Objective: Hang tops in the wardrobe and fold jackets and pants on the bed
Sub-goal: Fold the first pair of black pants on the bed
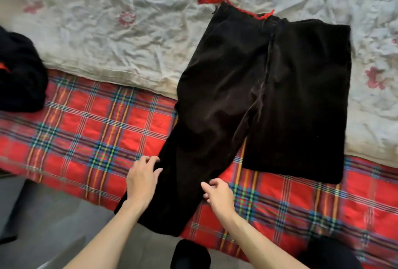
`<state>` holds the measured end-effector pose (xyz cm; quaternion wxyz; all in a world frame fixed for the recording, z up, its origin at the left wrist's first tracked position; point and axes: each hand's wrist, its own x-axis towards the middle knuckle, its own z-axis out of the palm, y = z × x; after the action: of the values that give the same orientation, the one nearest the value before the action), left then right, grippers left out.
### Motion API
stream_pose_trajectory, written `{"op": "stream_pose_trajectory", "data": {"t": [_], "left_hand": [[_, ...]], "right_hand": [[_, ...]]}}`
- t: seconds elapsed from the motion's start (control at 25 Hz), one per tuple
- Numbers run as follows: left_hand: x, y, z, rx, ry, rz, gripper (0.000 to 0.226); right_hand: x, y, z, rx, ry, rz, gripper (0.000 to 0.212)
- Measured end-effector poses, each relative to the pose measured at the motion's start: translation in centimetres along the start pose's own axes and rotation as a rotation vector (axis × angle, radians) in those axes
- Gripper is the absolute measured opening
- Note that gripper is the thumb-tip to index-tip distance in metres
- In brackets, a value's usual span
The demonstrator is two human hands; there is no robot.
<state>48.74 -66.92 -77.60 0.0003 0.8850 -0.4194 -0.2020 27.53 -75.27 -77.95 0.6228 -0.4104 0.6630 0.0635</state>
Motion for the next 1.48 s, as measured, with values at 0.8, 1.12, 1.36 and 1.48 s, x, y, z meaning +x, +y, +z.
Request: {"op": "stream_pose_trajectory", "data": {"t": [0.8,1.12,1.36,1.48], "left_hand": [[-0.6,-1.2,2.4,0.27,-0.036,-0.034,0.018],[-2.7,-3.5,-1.6,-0.34,-0.072,-0.116,0.013],[-5.9,-7.6,-3.4,-0.663,-0.216,-0.1,0.032],[-6.7,-10.8,-2.7,-0.481,-0.203,-0.069,0.03]], "right_hand": [[-1.1,3.0,6.6,0.39,0.147,-0.184,0.015],[-0.4,7.7,7.6,0.628,0.074,-0.17,0.028],[-3.7,8.1,9.9,0.529,-0.053,-0.301,0.02],[-5.6,9.0,10.6,0.621,0.076,-0.319,0.03]]}}
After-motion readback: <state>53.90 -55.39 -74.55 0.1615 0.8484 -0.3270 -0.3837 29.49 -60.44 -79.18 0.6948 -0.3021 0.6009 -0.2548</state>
